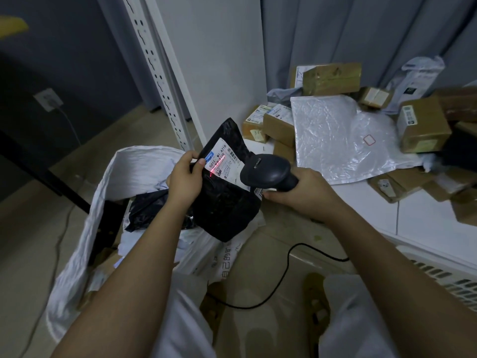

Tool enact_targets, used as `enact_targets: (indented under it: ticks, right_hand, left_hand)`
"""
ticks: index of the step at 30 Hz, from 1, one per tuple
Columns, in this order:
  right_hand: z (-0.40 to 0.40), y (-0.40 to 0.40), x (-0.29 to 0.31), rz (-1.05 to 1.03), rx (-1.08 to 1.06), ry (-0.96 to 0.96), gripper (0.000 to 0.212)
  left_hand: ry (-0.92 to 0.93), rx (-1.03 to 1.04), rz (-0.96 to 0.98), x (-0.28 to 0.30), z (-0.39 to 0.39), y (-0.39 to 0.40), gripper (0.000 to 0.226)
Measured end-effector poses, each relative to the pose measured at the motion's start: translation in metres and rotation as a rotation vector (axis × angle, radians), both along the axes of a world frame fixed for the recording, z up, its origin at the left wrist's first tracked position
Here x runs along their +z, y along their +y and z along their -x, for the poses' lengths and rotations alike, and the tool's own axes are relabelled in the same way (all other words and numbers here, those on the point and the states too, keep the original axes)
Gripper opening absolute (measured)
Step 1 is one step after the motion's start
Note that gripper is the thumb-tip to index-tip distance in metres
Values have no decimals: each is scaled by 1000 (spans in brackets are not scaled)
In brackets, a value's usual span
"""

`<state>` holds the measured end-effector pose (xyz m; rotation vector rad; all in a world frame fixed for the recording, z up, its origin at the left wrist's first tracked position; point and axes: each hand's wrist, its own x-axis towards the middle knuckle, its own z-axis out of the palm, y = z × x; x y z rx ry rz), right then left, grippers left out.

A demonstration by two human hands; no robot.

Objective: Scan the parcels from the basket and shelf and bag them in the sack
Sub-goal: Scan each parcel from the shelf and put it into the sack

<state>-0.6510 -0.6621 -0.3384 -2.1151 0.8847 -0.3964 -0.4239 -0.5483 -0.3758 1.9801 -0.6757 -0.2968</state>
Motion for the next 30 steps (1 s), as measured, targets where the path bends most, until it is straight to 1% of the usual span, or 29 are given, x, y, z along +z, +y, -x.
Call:
enact_targets:
  ticks: [4,10,15,17,21,24,27,29,30]
  right_hand:
    - [-1,-1,-1,-17,-12,2,31]
    - [-3,-1,-3,-36,-18,-14,32]
    - [-10,3,-1,-72,12,-65,30]
    - [-16,6,-2,-113,30,-122,27]
    - [-32,9,-7,-211,-20,-239,20]
    - [-52,11,-20,-261,-106,-263,16]
    - [-75,15,-40,-306,-172,-249,20]
    - [-91,22,-53,-359,-201,-230,27]
    - [-99,27,-59,-387,-211,-225,28]
  left_hand:
    - [-1,-1,2,1,-2,2,11]
    - [-29,-6,4,3,-2,5,16]
    - [-36,-5,19,5,-3,12,19]
    - [-53,30,49,8,-5,18,16]
    - [-177,236,206,25,-10,44,9]
    - [-325,425,267,37,-15,76,13]
    - [-485,550,236,36,-27,104,20]
    - [-583,547,174,34,-36,116,20]
    - [-615,509,138,30,-41,117,19]
